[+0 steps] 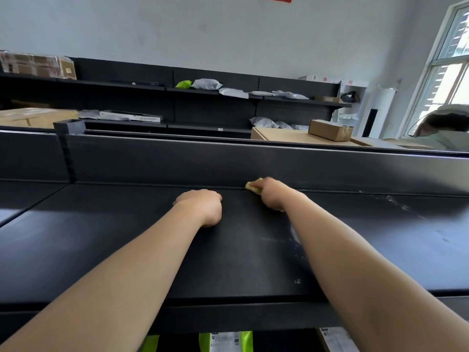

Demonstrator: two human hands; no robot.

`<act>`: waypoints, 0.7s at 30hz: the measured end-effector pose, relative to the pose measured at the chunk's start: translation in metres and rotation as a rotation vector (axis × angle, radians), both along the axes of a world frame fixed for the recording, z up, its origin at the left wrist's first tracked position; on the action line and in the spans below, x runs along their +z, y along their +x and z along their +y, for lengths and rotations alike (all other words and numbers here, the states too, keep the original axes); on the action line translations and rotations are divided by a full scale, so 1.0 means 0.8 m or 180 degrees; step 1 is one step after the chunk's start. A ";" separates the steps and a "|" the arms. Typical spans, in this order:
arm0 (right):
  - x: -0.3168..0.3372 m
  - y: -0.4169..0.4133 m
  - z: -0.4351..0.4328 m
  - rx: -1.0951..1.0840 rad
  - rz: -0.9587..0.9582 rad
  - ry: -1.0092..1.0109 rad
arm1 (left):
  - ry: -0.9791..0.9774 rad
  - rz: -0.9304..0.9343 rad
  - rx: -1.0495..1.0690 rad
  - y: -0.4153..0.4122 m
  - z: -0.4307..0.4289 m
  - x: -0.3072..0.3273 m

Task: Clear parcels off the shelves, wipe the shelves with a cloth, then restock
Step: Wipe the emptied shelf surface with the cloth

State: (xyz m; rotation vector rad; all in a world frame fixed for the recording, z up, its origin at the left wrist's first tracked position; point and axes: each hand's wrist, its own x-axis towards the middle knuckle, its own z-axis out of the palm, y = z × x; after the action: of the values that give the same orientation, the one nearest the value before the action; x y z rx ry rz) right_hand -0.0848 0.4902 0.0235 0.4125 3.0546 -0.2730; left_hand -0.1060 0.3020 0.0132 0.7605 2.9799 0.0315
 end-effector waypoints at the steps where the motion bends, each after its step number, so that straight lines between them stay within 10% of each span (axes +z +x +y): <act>1: 0.001 0.008 0.012 -0.0069 0.0012 -0.0011 | 0.0010 -0.0041 0.0015 0.000 0.001 -0.002; 21: -0.012 0.098 -0.014 -0.0014 0.0299 -0.0028 | 0.0376 -0.0015 -0.0032 0.050 -0.007 -0.014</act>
State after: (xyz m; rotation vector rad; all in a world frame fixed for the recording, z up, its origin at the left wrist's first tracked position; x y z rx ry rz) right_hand -0.0064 0.4789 0.0141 0.4178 3.1433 -0.3145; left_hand -0.0660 0.2963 0.0018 0.7863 2.9915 0.2100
